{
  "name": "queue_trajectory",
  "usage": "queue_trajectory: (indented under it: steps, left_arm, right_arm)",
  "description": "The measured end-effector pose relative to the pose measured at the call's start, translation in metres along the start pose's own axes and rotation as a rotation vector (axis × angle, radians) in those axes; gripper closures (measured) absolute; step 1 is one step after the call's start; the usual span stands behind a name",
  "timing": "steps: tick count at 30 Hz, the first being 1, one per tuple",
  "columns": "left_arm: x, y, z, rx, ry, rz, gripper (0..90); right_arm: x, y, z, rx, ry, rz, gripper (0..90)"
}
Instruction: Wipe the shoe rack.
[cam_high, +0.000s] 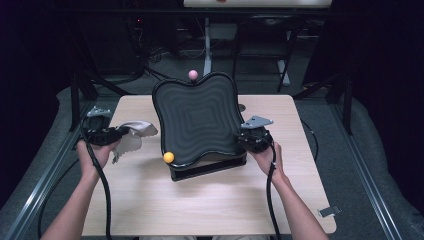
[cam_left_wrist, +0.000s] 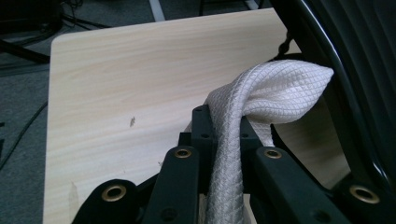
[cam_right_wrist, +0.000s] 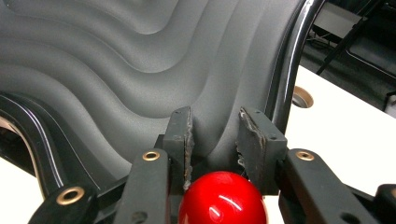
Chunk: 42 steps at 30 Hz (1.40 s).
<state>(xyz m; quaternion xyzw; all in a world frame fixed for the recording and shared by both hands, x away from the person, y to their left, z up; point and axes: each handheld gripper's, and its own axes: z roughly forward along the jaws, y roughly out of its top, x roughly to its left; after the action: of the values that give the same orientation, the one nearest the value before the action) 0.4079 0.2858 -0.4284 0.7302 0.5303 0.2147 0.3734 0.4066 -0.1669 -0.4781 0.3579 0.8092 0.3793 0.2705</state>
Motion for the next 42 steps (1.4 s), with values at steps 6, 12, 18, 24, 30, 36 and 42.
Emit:
queue_trajectory:
  steps: [6, 12, 18, 24, 30, 36, 42]
  left_arm:
    - [0.000, 0.026, 0.013, 0.009, 0.017, 0.005, 83.3]
    - [-0.003, 0.051, 0.026, 0.007, 0.029, -0.004, 83.2]
    - [-0.010, 0.071, 0.042, 0.012, 0.048, -0.003, 83.2]
    - [-0.021, 0.087, 0.054, 0.009, 0.052, 0.014, 83.2]
    - [-0.028, 0.092, 0.062, 0.021, 0.048, 0.023, 83.3]
    - [-0.028, 0.084, 0.063, 0.032, 0.022, 0.011, 83.5]
    - [-0.032, 0.071, 0.061, 0.044, -0.009, 0.033, 83.4]
  right_arm:
    - [0.003, 0.000, -0.002, -0.006, 0.014, 0.018, 58.2]
    - [0.001, -0.002, -0.001, -0.014, 0.013, 0.013, 62.9]
    - [0.001, -0.003, -0.001, -0.024, 0.012, 0.016, 64.0]
    - [0.000, -0.004, -0.001, -0.031, 0.013, 0.016, 64.0]
    - [0.000, -0.005, -0.001, -0.034, 0.014, 0.016, 64.0]
    - [0.000, -0.006, -0.001, -0.038, 0.013, 0.017, 64.0]
    - [0.000, -0.006, 0.000, -0.048, 0.014, 0.022, 63.9]
